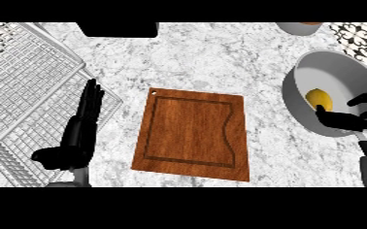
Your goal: Pick the lemon from the cutting board and place it in the pot
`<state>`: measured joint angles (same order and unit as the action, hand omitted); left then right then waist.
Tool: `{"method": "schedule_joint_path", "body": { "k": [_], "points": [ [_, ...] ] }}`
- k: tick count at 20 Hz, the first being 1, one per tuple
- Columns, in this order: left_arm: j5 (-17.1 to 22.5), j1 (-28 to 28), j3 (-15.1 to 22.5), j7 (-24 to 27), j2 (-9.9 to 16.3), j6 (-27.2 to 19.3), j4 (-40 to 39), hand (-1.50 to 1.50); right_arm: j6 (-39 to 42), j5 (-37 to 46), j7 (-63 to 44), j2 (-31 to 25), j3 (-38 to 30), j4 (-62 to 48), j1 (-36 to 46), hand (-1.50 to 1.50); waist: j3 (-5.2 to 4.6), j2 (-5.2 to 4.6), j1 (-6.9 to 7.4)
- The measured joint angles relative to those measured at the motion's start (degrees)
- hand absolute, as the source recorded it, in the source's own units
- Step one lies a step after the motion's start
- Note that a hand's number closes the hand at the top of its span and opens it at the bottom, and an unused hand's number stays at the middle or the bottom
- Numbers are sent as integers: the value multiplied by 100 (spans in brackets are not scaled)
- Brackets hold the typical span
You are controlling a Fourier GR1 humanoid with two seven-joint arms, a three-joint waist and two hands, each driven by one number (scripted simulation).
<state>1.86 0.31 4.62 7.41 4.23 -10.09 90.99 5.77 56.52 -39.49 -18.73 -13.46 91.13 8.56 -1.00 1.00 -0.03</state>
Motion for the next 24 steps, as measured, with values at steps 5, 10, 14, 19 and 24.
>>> {"method": "schedule_joint_path", "body": {
  "k": [5,10,14,19,24],
  "points": [
    [20,-38,-57,-58,12,6,-9,0,-503,-663,778,152,-395,6,-150,-150,4,-7,-21],
    [10,42,-44,-34,18,32,-10,0,-1452,-1561,1553,529,-1007,137,71,-150,83,-59,-33],
    [-24,53,-15,-45,-36,-18,32,0,-1906,-2404,2136,708,-1576,139,61,-150,100,-75,-40],
    [-80,43,1,-100,-58,-28,67,0,-2014,-3332,2722,688,-2182,90,-217,-150,100,-84,-24],
    [-147,77,44,-168,-117,-63,142,0,-1864,-4188,3496,387,-2817,-291,-513,-150,100,-90,-22]
  ]
}}
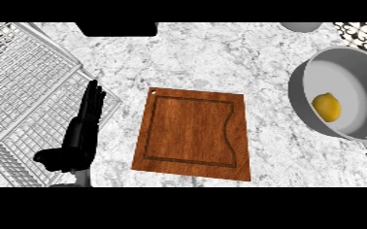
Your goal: Pick the lemon from the cutting board and place it in the pot
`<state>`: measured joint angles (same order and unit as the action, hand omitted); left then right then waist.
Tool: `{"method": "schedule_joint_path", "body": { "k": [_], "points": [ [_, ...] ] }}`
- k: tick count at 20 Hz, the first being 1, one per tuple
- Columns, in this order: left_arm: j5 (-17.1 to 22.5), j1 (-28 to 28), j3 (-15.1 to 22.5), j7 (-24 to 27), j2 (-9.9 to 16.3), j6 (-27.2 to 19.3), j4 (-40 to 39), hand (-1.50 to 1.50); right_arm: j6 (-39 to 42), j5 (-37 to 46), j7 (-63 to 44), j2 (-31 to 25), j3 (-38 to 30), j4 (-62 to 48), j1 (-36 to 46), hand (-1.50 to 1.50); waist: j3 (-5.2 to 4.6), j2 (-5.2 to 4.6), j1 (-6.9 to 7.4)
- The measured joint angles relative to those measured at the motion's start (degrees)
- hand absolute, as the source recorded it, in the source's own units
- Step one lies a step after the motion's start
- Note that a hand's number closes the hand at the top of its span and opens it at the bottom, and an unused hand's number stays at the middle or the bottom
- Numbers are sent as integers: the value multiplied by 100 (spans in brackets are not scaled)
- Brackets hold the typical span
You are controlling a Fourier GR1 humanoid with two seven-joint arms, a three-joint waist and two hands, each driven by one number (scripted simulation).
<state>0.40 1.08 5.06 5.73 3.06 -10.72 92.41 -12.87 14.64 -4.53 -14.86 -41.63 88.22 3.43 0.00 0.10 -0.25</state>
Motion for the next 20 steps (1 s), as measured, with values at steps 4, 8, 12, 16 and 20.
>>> {"method": "schedule_joint_path", "body": {
  "k": [4,8,12,16,20],
  "points": [
    [55,-14,-83,37,21,91,-64,0,223,-551,660,-261,-358,-403,-183,-150,1,2,9],
    [56,-9,-112,-61,41,147,20,0,435,-914,1098,-483,-619,-728,-411,-150,2,0,15],
    [41,-44,-176,63,43,198,-82,0,652,-1221,1369,-599,-864,-857,-719,-150,1,-3,7],
    [49,-14,-224,132,42,240,-105,0,778,-1572,1425,-911,-1234,-1085,-811,-150,3,-3,7],
    [21,8,-188,96,-12,234,-62,0,816,-1867,1697,-1028,-1557,-1440,-893,-150,-1,-4,7]
  ]
}}
